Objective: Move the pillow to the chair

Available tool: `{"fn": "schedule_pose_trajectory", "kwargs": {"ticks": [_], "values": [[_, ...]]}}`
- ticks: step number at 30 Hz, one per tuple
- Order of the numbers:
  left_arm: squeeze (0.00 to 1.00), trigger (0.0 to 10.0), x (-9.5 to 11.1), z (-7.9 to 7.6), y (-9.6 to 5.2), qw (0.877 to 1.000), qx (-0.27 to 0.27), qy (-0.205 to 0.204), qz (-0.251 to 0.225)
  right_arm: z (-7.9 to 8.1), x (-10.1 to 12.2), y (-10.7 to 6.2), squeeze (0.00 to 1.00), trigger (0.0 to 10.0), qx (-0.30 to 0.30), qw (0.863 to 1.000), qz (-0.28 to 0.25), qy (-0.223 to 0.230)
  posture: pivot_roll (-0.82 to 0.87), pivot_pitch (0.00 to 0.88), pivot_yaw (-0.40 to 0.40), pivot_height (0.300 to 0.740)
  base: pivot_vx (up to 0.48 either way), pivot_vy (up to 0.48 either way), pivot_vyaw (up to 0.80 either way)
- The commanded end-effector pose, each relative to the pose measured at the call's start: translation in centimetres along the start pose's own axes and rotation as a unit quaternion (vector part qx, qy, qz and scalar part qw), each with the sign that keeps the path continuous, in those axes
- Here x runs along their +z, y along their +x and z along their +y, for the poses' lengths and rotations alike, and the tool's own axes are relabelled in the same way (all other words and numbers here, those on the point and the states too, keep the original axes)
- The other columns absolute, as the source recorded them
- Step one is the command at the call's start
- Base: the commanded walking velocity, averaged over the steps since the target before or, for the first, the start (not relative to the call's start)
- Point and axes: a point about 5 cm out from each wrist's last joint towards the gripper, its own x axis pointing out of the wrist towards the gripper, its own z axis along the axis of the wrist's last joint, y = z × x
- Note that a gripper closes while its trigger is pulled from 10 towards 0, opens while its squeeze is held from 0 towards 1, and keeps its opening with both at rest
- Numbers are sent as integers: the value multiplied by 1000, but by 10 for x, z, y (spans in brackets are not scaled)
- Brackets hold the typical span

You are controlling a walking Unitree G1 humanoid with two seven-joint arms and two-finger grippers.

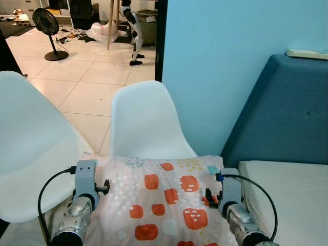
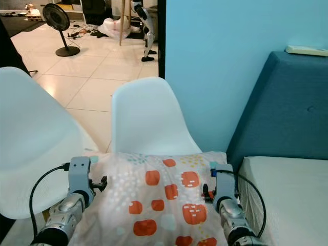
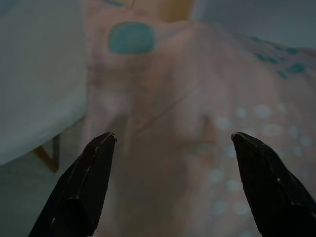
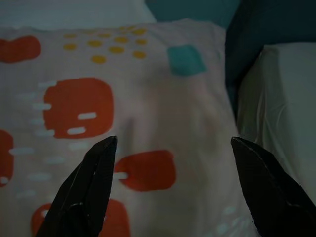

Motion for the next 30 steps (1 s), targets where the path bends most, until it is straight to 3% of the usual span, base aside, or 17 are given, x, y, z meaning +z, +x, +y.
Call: {"fn": "schedule_pose_trajectory", "kwargs": {"ticks": [1, 2, 5, 7, 10, 14, 22, 30], "values": [[0, 10000, -8, 23, -4, 999, 14, 0, 28, 5, 6, 2, 0, 10000, 28, 999, 3, -30, 16, 52, -30, 740, 0, 0, 0], [0, 10000, -8, 23, -4, 999, 14, 0, 28, 5, 6, 2, 0, 10000, 28, 999, 3, -30, 16, 52, -30, 740, 0, 0, 0], [0, 10000, -15, 42, -10, 998, 14, -3, 58, 6, 12, 4, 0, 10000, 45, 998, 2, -51, 16, 62, -35, 740, 0, 0, 0], [0, 10000, -19, 56, -15, 997, 23, -9, 67, 4, 16, 5, 0, 10000, 42, 998, 2, -47, 16, 62, -35, 740, 0, 0, 0], [0, 10000, -17, 63, -18, 997, 30, -25, 59, 2, 19, 6, 0, 10000, 41, 999, -2, -34, 22, 66, -48, 740, 0, 0, 0], [0, 10000, -11, 63, -20, 998, 44, -25, 27, 6, 23, 7, 0, 10000, 51, 999, -8, -16, 31, 63, -54, 740, 0, 0, 0], [0, 10000, -7, 51, -19, 999, 21, -14, 21, 11, 21, 7, 0, 10000, 57, 998, -5, -5, 30, 56, -46, 715, 0, 0, 0], [0, 10000, 1, 57, -16, 998, 37, -56, 15, 9, 20, 6, 0, 10000, 59, 998, -7, -13, 24, 49, -35, 680, 0, 0, 0]]}}
